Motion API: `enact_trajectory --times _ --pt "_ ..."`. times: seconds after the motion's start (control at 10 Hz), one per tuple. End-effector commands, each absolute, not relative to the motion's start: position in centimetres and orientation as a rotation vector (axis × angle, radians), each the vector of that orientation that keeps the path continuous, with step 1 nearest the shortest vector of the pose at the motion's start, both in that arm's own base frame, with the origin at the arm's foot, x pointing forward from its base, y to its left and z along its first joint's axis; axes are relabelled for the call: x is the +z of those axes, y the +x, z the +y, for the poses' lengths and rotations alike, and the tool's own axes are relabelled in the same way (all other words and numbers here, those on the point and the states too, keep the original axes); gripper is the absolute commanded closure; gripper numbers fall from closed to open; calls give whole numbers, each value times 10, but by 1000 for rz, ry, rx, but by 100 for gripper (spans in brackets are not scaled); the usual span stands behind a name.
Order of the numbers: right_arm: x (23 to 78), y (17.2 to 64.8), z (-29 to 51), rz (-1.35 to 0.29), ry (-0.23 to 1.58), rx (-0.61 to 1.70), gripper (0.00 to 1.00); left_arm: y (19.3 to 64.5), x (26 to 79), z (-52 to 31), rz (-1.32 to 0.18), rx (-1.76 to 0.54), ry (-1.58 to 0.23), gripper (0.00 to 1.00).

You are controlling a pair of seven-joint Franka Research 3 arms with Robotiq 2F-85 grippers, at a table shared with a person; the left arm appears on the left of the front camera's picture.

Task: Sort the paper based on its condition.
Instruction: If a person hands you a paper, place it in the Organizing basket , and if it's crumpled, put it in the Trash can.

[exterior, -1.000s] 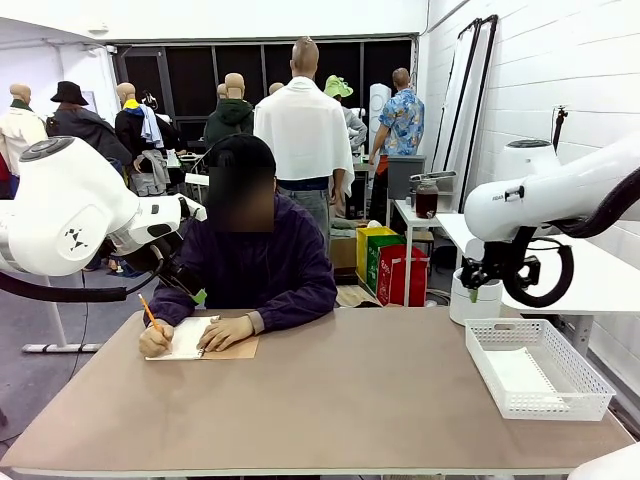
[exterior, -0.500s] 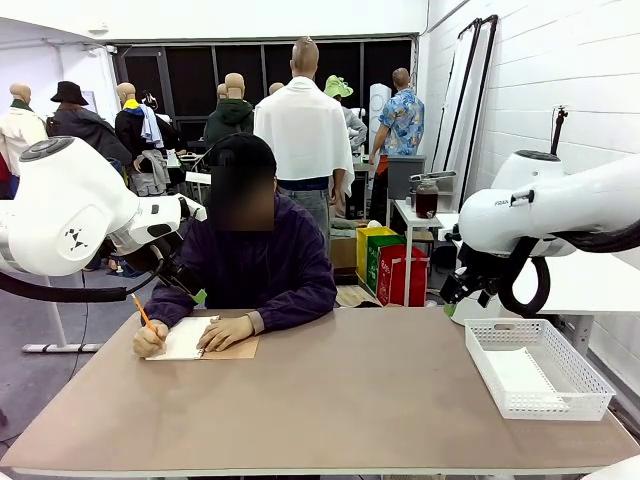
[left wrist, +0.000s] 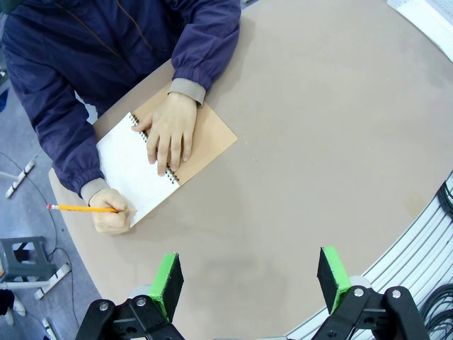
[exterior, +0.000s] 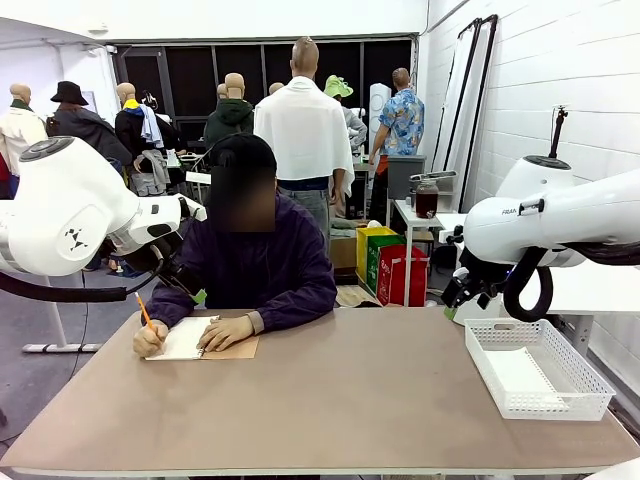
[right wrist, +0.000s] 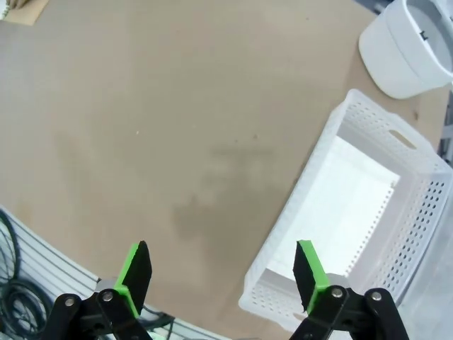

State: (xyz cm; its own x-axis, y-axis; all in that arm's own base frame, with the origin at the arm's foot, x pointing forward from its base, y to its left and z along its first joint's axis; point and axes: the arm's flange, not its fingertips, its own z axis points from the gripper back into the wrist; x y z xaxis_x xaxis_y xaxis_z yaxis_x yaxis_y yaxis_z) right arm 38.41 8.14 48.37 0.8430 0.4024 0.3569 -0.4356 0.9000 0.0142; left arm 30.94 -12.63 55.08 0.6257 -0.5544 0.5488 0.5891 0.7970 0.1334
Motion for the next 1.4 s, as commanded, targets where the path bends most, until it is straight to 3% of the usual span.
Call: enact_trajectory --times 0.0,0.8,1.3 --pt "485 384 81 -363 96 441 0 310 550 -125 -604 -655 -63 0" --pt "545 319 132 -542 301 858 0 310 550 -125 -604 -655 -63 0" --pt "557 312 143 -569 268 875 0 310 550 -125 -604 -655 -63 0"
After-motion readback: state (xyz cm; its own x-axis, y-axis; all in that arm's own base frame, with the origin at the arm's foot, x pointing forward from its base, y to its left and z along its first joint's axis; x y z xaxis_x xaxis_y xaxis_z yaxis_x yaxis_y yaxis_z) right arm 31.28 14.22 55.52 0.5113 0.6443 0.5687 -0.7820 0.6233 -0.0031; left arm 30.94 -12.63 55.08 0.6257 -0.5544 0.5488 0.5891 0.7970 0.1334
